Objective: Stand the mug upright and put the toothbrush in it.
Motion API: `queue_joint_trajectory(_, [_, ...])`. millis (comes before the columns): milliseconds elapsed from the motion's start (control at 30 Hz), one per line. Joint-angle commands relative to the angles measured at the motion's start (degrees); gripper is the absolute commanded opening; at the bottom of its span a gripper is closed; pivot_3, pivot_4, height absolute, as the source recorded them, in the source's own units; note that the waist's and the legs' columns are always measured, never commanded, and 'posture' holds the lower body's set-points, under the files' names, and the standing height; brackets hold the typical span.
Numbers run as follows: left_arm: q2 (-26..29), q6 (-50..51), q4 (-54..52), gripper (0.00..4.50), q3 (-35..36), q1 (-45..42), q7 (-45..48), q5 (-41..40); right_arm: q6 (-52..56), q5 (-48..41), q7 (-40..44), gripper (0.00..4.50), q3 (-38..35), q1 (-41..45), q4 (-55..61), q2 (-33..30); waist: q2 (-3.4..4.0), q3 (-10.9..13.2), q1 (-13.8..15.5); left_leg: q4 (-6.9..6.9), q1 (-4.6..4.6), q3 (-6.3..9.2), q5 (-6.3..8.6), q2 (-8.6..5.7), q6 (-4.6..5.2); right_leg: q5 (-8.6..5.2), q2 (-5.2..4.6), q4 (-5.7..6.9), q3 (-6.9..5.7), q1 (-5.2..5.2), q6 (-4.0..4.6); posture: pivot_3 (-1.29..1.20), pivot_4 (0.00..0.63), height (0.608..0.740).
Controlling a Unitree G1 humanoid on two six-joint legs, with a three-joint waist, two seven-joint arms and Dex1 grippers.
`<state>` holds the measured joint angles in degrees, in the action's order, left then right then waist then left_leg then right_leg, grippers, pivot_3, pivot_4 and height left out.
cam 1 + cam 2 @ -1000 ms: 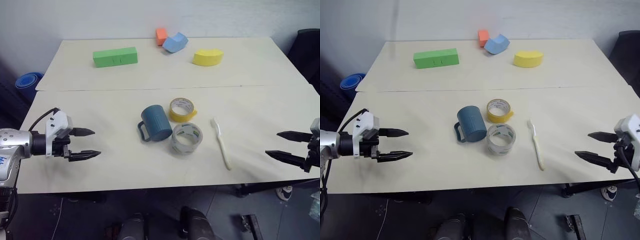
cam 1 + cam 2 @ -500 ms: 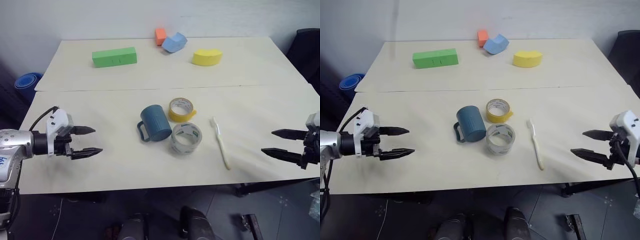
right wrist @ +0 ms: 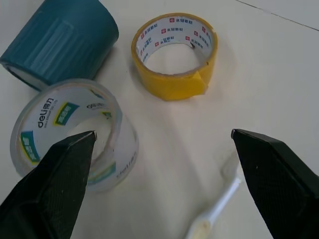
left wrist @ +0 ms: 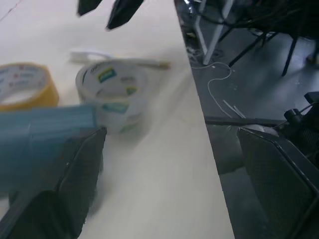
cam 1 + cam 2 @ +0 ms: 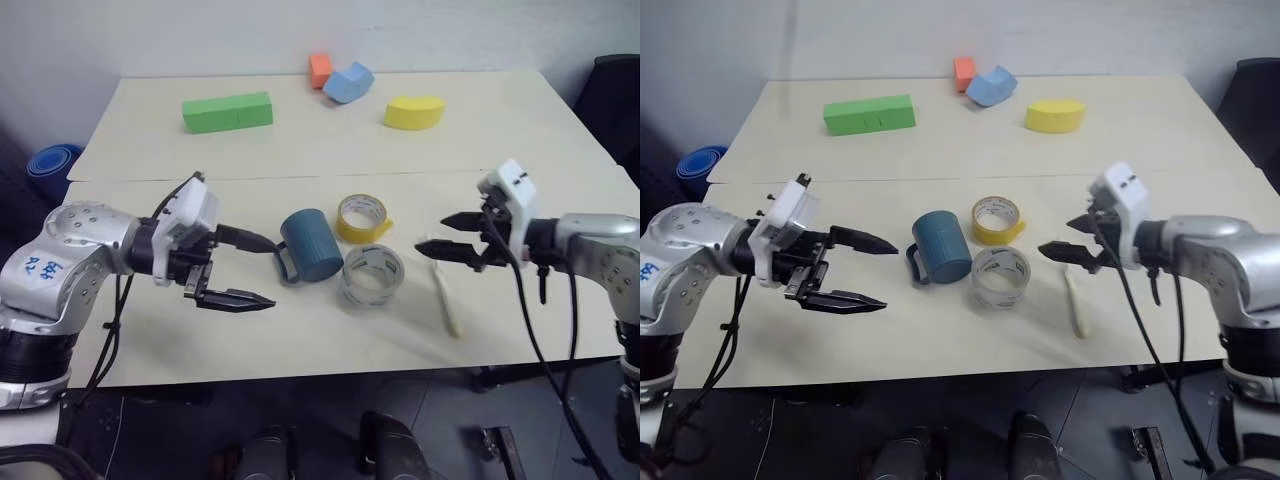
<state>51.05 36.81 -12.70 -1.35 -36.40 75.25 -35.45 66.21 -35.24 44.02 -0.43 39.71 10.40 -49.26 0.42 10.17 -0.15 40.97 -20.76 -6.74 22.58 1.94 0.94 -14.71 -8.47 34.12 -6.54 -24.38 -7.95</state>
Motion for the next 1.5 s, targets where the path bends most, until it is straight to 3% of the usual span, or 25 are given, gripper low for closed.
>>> queue_joint_trajectory(33, [-1.03,-2.19,1.07,4.39,-1.40,-2.64,1.08,1.44,0.92,1.20,-0.60,4.50,2.76,1.91,0.33,1.15,0.00,0.00,-0.02,0.00,-0.10,0.04,0.00,0.00,0.00,0.01,0.00,0.04,-0.03,-0.08,-0.01,0.00,0.150,0.740])
queue_joint_trajectory(367, [-3.05,-4.42,2.18,4.39,-2.05,-3.14,0.89,3.02,-1.35,5.58,0.26,4.50,12.22,5.29,-0.79,4.96,0.00,0.00,-0.19,0.17,-0.36,0.04,-0.02,0.01,0.01,0.02,0.00,0.03,-0.08,-0.25,-0.03,0.00,0.150,0.740])
queue_joint_trajectory(400, [-3.20,-4.32,1.96,4.46,-1.97,-3.11,0.76,2.89,-2.36,6.95,0.33,4.33,13.63,5.57,-1.62,5.22,0.00,0.00,-0.21,0.18,-0.36,0.05,-0.03,0.01,0.00,0.02,0.00,0.04,-0.08,-0.25,-0.04,0.00,0.150,0.740])
queue_joint_trajectory(467, [-3.39,-4.14,1.59,4.50,-1.74,-3.18,0.66,2.57,-4.35,9.32,1.30,3.91,16.41,5.93,-2.79,4.92,0.00,0.00,-0.09,0.18,-0.37,0.04,-0.03,0.01,0.00,0.02,0.00,0.04,-0.08,-0.25,-0.03,0.00,0.150,0.740])
queue_joint_trajectory(633, [-3.52,-4.36,2.22,4.50,-1.42,-3.87,0.60,2.59,-7.43,13.65,4.43,2.24,21.27,7.21,-5.44,4.62,0.00,0.00,-0.14,0.18,-0.40,0.08,-0.03,0.00,0.01,0.02,0.00,0.03,-0.09,-0.25,-0.04,0.00,0.150,0.740])
queue_joint_trajectory(667, [-3.56,-4.52,2.45,4.50,-1.37,-4.03,0.57,2.70,-7.86,14.22,4.59,2.24,21.43,7.53,-6.20,5.12,0.00,0.00,-0.15,0.18,-0.40,0.09,-0.03,0.00,0.00,0.02,0.00,0.04,-0.10,-0.25,-0.04,0.00,0.150,0.740])
queue_joint_trajectory(700, [-3.59,-4.62,2.60,4.50,-1.34,-4.14,0.55,2.77,-8.22,14.70,4.73,1.65,21.50,7.74,-6.73,5.47,0.00,0.00,-0.15,0.18,-0.40,0.08,-0.03,0.01,0.00,0.02,0.00,0.04,-0.11,-0.25,-0.04,0.00,0.150,0.740])
queue_joint_trajectory(867, [-3.77,-4.94,3.08,4.50,-1.40,-4.49,0.46,2.94,-7.16,14.41,5.22,0.17,19.80,8.58,-6.02,6.75,-0.01,0.00,-0.26,0.21,-0.35,0.09,-0.03,0.01,0.01,0.02,0.00,0.07,-0.10,-0.21,-0.04,0.00,0.150,0.740])
queue_joint_trajectory(1033, [-4.04,-5.38,4.19,4.50,-1.74,-5.14,0.57,3.21,1.27,9.45,4.64,0.16,12.75,8.04,1.69,5.17,-0.01,0.00,-0.10,0.22,-0.44,0.15,-0.03,0.01,0.01,0.02,0.00,0.06,-0.14,-0.25,-0.04,0.00,0.150,0.740])
queue_joint_trajectory(1167, [-5.21,-4.21,5.12,4.50,-1.80,-7.10,0.37,2.32,7.02,7.24,3.87,0.16,-1.02,5.67,3.01,-2.55,-0.02,0.00,0.62,0.22,-0.50,0.31,-0.03,0.00,0.01,0.03,-0.01,0.09,-0.23,-0.23,-0.06,0.00,0.150,0.740])
queue_joint_trajectory(1333, [-7.40,-2.44,4.55,4.50,-2.00,-9.46,0.27,0.69,-2.70,13.15,5.51,0.16,-11.36,-7.69,-9.57,-17.97,-0.08,0.00,1.75,0.19,-0.54,0.43,-0.02,-0.07,0.03,0.06,-0.03,-0.03,-0.24,-0.14,-0.11,0.00,0.150,0.740])
queue_joint_trajectory(1500, [-9.35,-1.74,3.53,4.50,-2.28,-10.94,0.00,-0.02,-12.14,17.11,3.66,0.16,-13.98,-11.89,-24.34,-19.72,-0.08,0.00,0.05,0.12,-0.40,0.03,-0.07,-0.06,0.09,0.06,-0.03,-0.16,-0.08,-0.14,-0.12,0.00,0.150,0.740])
